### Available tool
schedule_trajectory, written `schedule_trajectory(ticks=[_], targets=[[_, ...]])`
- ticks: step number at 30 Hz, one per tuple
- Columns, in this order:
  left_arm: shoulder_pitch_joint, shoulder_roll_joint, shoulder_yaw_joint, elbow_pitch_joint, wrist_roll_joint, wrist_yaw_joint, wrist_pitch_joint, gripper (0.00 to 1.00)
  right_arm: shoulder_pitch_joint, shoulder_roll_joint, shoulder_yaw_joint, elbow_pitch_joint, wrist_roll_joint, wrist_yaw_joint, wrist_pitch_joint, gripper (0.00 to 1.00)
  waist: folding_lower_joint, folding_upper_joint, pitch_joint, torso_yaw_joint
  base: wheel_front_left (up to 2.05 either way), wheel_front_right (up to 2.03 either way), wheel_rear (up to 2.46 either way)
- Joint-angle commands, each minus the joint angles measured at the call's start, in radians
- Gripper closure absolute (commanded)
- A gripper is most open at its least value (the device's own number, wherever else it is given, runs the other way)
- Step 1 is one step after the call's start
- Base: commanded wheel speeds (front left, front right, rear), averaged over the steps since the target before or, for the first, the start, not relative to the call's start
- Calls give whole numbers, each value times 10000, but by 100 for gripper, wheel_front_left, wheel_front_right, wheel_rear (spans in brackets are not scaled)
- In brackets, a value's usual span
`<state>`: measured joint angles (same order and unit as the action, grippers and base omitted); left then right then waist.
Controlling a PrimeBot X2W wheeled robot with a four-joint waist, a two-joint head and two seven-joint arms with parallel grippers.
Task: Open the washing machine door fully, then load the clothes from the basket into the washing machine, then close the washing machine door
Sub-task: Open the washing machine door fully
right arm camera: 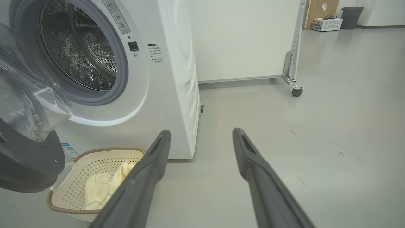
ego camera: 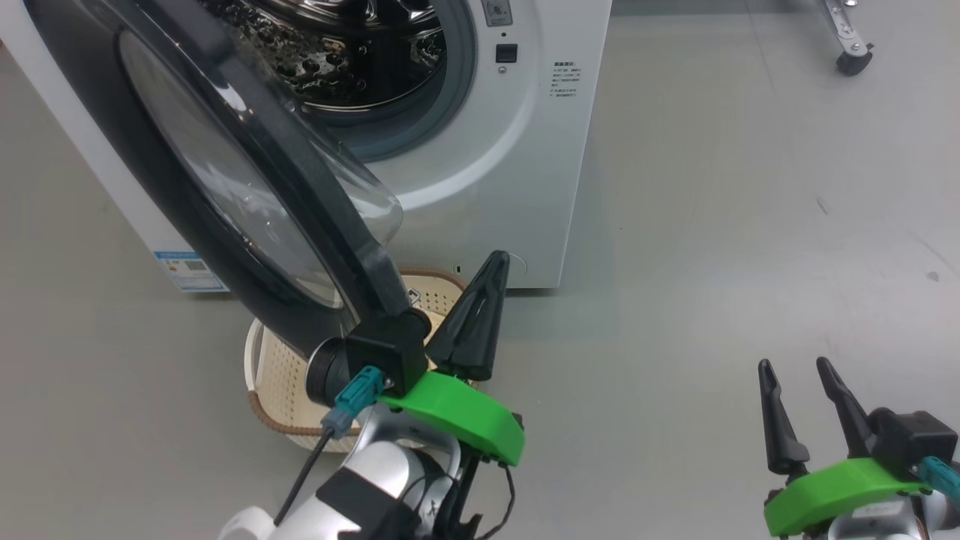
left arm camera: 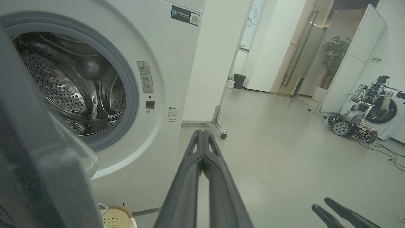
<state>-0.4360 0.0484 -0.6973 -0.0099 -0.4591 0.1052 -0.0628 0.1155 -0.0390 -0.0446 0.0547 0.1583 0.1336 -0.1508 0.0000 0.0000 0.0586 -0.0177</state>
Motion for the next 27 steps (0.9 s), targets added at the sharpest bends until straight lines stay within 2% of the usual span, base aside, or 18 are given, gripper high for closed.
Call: schedule_trajectory(ticks=[1,14,27], targets=[[-317,20,271,204,-101,178,-133,100,-437,-112,242,-274,15,-29,-76,0,0,0,-13,-55,0,0,0],[-841,19,503,2647,-640,564,-720,100,-455,-112,235,-366,-23,-29,-8,0,0,0,150,-89,0,0,0],[-992,123,666,2999,-728,634,-1094,100,-534,-112,183,-400,12,-29,-12,0,0,0,299,67,0,0,0]])
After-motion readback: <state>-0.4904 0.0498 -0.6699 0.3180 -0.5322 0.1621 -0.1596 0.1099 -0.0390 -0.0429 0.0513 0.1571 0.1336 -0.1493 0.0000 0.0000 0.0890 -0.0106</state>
